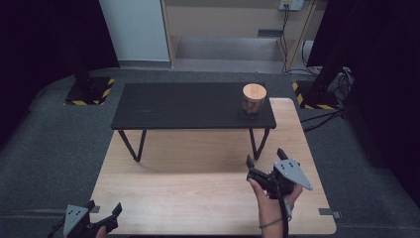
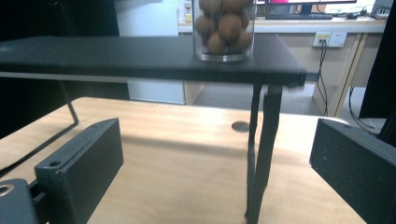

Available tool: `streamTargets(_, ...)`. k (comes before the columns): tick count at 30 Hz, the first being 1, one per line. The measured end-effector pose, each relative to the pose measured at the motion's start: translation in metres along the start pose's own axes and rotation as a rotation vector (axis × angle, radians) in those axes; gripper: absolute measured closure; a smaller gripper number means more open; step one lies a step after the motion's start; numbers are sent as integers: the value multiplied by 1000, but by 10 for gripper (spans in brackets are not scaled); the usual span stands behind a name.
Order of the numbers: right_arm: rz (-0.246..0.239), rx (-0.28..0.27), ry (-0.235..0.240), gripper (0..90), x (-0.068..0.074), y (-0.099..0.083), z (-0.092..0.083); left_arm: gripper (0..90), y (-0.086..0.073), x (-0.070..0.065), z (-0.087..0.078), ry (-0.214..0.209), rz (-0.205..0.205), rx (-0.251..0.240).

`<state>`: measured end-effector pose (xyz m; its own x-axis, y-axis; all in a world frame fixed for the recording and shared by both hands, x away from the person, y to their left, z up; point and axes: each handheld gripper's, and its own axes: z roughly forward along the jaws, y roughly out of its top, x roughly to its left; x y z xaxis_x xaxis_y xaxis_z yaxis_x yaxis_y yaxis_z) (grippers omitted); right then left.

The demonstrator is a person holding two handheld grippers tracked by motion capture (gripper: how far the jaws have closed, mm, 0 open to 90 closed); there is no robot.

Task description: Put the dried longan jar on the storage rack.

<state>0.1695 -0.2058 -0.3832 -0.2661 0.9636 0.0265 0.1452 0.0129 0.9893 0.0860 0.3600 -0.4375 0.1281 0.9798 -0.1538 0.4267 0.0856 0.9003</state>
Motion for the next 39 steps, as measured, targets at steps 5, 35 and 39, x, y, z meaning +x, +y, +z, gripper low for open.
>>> streamTargets(5,0,14,-8,27,0,-24,-16,33,5,-2,3,3,4,-8)
streamTargets(35,42,30,-47,35,-9,-95,-40,33,20,-4,24,44,5,-9)
streamTargets(39,34,15,-40,32,-8,-93,-43,33,20,-5,21,44,8,-19)
